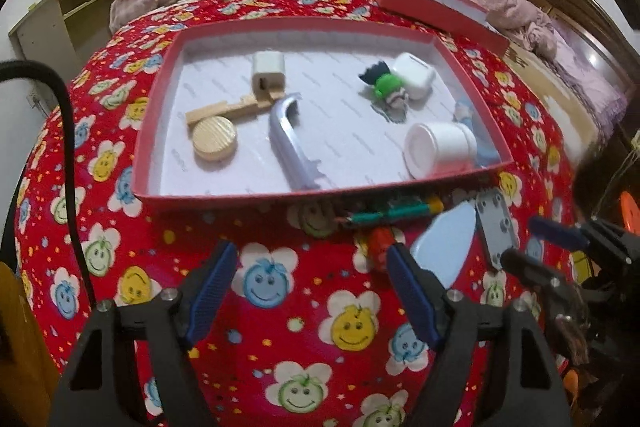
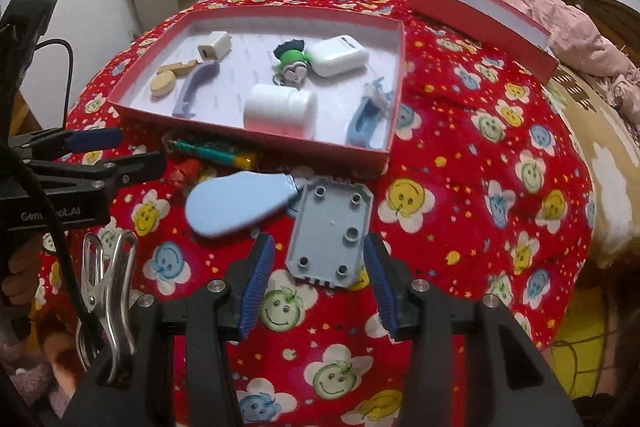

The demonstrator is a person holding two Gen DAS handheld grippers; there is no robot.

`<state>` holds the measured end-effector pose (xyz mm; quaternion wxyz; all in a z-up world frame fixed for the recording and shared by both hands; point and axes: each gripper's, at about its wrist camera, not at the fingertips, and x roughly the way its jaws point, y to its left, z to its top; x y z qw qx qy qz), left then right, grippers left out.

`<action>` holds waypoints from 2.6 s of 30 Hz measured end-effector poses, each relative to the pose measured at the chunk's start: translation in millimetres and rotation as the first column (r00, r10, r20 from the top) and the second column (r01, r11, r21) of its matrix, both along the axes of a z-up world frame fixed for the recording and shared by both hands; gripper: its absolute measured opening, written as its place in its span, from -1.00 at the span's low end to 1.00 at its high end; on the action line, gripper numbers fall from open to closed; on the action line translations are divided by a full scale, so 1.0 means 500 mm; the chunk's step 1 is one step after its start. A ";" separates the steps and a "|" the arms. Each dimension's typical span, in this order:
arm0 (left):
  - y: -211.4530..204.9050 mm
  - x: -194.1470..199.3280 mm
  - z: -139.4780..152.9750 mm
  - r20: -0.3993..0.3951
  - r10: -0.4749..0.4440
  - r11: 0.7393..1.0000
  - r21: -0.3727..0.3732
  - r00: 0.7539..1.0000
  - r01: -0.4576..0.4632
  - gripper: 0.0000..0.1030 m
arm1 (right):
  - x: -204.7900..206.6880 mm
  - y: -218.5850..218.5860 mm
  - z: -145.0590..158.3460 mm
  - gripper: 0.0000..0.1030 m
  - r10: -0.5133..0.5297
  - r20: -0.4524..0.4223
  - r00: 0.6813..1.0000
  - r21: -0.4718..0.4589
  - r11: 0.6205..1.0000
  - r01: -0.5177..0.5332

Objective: Organize rigid objects
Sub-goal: 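Withdraw both tools from the tray toward the remaining objects, then grasp the red figure with the left tool while the right tool grasps the grey plate, then carry the red figure and grey plate over the tray with both tools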

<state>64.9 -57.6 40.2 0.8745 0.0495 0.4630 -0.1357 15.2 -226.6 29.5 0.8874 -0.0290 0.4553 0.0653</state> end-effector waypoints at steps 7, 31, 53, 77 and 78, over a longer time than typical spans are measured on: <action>-0.024 -0.007 -0.010 -0.015 -0.032 0.999 -0.021 0.999 0.032 0.05 | -0.003 -0.010 -0.016 -0.08 -0.014 -0.009 1.000 0.025 1.000 0.015; -0.063 0.007 -0.031 -0.030 -0.014 1.000 0.020 0.999 0.014 -0.58 | -0.011 -0.034 -0.048 -0.08 -0.033 -0.021 0.999 0.105 0.994 0.035; 0.033 -0.038 -0.037 -0.001 0.031 0.998 0.050 1.000 -0.031 -0.57 | 0.008 -0.026 -0.042 0.30 -0.089 -0.018 0.996 0.083 0.992 0.090; 0.038 -0.039 -0.037 0.006 0.028 0.999 0.020 1.000 -0.028 -0.57 | 0.024 -0.002 -0.050 -0.12 -0.131 0.001 0.991 0.005 0.991 0.131; 0.042 -0.038 -0.036 0.002 0.028 1.000 0.013 1.000 -0.028 -0.58 | 0.022 -0.001 -0.050 -0.12 -0.130 0.001 0.991 0.004 0.991 0.130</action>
